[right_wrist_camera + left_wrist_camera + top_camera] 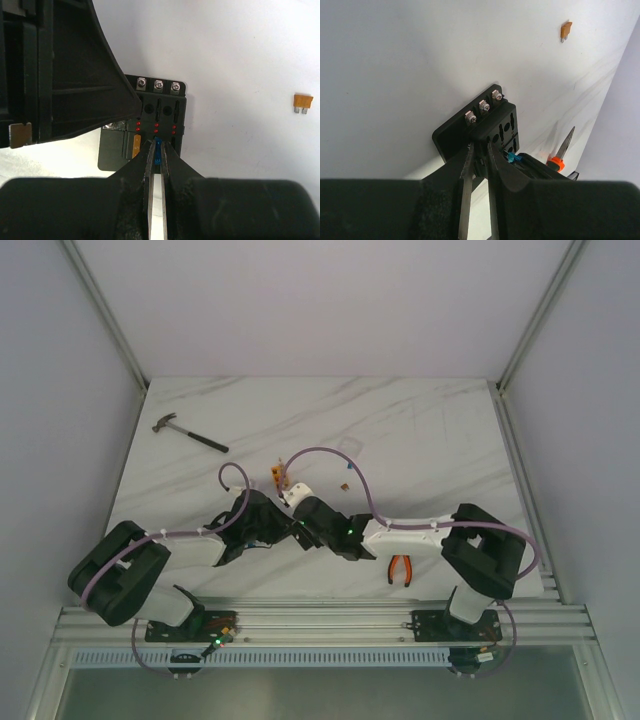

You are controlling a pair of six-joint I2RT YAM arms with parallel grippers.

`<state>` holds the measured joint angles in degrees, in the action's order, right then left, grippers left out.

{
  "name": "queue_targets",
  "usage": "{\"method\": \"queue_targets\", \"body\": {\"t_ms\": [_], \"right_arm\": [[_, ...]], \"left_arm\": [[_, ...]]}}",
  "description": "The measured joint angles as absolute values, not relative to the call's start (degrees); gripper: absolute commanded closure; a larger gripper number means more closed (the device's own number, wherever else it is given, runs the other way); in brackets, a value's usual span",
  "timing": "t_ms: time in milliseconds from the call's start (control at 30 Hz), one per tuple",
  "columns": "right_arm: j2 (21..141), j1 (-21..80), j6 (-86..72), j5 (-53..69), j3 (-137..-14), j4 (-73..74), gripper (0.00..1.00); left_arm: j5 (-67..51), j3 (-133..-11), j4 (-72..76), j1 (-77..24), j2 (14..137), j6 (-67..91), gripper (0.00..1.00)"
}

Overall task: Snap on the fuse box
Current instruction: Install the fuse at the fuse box base.

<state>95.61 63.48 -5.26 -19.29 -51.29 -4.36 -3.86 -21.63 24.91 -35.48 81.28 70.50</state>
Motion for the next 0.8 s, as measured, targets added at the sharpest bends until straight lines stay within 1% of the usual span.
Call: {"method": "queue_targets", "body": {"t_ms": [533, 700, 800], "right_arm": [[95.74, 63.48, -3.88, -18.83, -50.72, -5.96, 1.00], [95.74, 63.48, -3.75, -18.81, -50.70, -5.98, 0.93], [95.72, 63.48, -3.77, -18.63, -50.70, -5.96, 0.91]], "left_arm": [[-4.05, -21.34, 25.34, -35.35, 81.28, 70.72, 0.75], [-4.05, -21.19, 25.56, -35.31, 81.28, 70.98, 0.76], [-4.05, -21.12, 25.67, -35.29, 81.25, 71.13, 0.76]]}}
